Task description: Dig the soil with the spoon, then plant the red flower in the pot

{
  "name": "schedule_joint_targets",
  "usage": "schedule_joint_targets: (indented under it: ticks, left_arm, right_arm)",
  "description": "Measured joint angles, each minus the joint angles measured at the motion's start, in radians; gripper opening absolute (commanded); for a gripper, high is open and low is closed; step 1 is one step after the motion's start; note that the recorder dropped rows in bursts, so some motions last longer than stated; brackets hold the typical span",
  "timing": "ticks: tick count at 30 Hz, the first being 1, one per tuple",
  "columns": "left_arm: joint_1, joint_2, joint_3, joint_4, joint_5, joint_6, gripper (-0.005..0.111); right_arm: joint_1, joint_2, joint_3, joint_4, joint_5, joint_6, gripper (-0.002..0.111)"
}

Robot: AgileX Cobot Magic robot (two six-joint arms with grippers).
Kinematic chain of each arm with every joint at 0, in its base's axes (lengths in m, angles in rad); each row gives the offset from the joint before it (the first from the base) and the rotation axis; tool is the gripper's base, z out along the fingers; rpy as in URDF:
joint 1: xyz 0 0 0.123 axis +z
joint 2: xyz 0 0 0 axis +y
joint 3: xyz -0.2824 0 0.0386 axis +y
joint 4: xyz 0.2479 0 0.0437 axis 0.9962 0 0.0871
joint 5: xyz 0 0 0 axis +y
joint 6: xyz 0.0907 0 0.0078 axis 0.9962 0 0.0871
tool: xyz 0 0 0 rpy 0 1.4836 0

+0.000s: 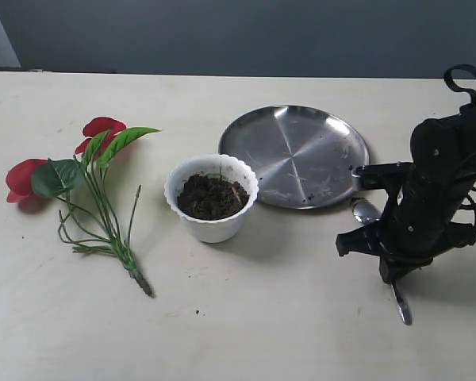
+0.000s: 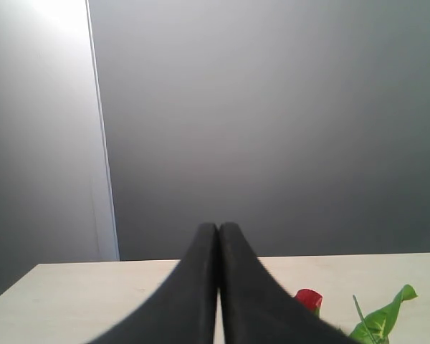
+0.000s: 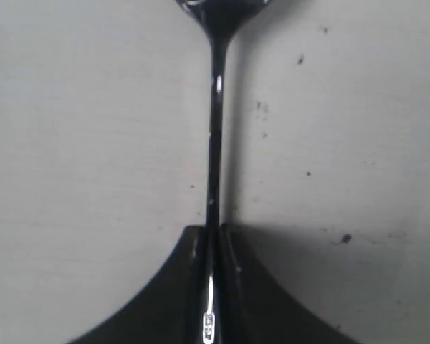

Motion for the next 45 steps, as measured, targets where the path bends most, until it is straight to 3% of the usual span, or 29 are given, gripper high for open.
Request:
schedule_joint_targets:
  ticks: [10, 18, 20, 25, 26, 30, 35, 39, 45]
  left_arm:
    - [0.000, 0.000, 0.000, 0.000, 0.000, 0.000, 0.000]
    - [0.000, 0.000, 0.000, 0.000, 0.000, 0.000, 0.000]
    - [0.000, 0.000, 0.000, 0.000, 0.000, 0.000, 0.000]
    - [0.000, 0.000, 0.000, 0.000, 0.000, 0.000, 0.000]
    - [0.000, 0.000, 0.000, 0.000, 0.000, 0.000, 0.000]
    - [0.000, 0.000, 0.000, 0.000, 0.000, 0.000, 0.000]
    - [0.000, 0.000, 0.000, 0.000, 0.000, 0.000, 0.000]
    - [0.000, 0.000, 0.000, 0.000, 0.000, 0.000, 0.000]
    - [0.000, 0.000, 0.000, 0.000, 0.000, 0.000, 0.000]
  right_arm:
    - [0.056, -0.083, 0.002, 0.000, 0.114, -0.013, -0.001]
    - [0.210, -0.398, -0.038, -0.011, 0.188, -0.029, -0.001]
    - [0.257, -0.428, -0.097, -0.066, 0.167, -0.115, -0.001]
    - [0.402, -0.396, -0.205, -0.288, 0.099, -0.429, -0.001]
    - [0.454, -0.364, -0.214, -0.412, 0.092, -0.477, -0.001]
    - [0.561, -0.189, -0.219, -0.682, 0.121, -0.500, -0.001]
    - [0.573, 0.007, -0.308, -0.780, 0.274, -0.354, -0.001]
    - [0.579, 0.009, -0.321, -0.801, 0.364, -0.261, -0.001]
    - [0.612, -0.022, -0.325, -0.759, 0.311, -0.261, -0.001]
